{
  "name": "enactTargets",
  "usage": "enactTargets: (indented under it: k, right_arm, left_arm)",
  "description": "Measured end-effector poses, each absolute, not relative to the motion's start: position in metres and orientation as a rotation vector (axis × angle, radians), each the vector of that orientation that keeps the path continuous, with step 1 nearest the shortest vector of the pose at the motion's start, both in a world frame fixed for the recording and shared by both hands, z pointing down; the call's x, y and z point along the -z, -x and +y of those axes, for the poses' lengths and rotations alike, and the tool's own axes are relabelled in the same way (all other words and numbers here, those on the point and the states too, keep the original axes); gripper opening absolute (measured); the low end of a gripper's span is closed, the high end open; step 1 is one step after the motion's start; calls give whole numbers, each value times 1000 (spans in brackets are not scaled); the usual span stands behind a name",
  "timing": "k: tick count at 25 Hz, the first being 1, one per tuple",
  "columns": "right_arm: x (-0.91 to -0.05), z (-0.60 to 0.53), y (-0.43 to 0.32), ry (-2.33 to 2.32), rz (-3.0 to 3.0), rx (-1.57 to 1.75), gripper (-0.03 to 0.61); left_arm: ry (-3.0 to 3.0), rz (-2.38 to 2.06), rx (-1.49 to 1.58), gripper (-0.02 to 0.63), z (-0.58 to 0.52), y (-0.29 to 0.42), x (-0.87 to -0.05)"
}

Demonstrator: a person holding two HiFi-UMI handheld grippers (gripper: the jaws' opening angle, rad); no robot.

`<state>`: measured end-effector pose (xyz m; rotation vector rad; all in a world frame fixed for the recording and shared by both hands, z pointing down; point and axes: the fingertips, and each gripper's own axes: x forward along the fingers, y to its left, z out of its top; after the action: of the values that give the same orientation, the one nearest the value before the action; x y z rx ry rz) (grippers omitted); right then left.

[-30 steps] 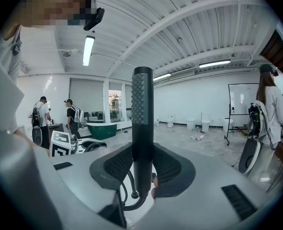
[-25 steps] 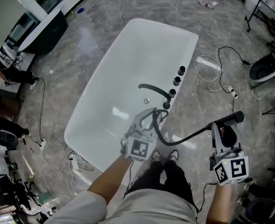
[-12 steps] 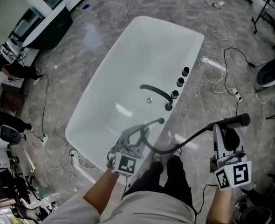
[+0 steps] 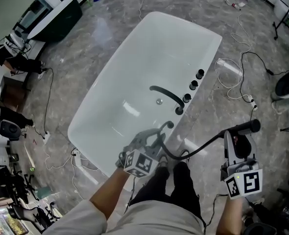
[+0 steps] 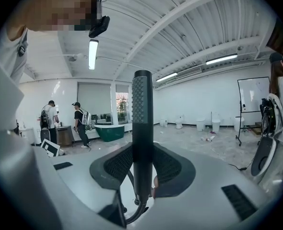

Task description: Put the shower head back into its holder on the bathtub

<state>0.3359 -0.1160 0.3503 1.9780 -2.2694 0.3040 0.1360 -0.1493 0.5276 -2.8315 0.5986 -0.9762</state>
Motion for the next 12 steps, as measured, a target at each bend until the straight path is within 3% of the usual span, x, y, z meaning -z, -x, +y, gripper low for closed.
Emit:
enactTargets:
  k: [12]
  right_arm:
    - [-364,-121,-333,-1962,-2280,-321,130]
  left_arm:
    - [2975,404,1119,61,-141,-159,-604]
